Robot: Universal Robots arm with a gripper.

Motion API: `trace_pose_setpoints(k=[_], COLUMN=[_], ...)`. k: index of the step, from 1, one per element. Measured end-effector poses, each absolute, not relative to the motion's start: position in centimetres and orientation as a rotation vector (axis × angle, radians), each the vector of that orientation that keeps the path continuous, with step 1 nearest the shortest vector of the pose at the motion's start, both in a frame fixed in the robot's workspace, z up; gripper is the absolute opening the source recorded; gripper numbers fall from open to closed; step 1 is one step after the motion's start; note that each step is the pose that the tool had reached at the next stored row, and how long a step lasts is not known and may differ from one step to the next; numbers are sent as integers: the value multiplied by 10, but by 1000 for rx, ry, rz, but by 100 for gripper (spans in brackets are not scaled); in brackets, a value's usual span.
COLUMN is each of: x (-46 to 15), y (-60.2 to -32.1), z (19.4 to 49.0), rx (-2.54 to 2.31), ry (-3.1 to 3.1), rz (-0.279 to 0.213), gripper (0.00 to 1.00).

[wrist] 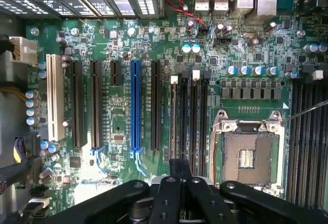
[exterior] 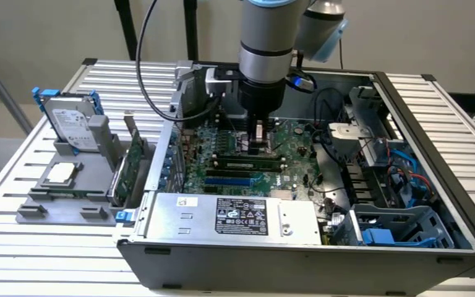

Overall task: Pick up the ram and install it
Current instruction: 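Press down the ram until it locks into place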

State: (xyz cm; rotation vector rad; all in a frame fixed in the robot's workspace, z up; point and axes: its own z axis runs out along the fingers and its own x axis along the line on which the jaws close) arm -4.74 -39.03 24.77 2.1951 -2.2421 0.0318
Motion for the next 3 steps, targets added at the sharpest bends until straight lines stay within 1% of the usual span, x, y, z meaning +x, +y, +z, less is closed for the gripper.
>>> trace_pose_setpoints(k=[3], x=[-47], y=[-390], z=[248], rx=[2195], ry=[-2242], rz=[32], gripper=[0])
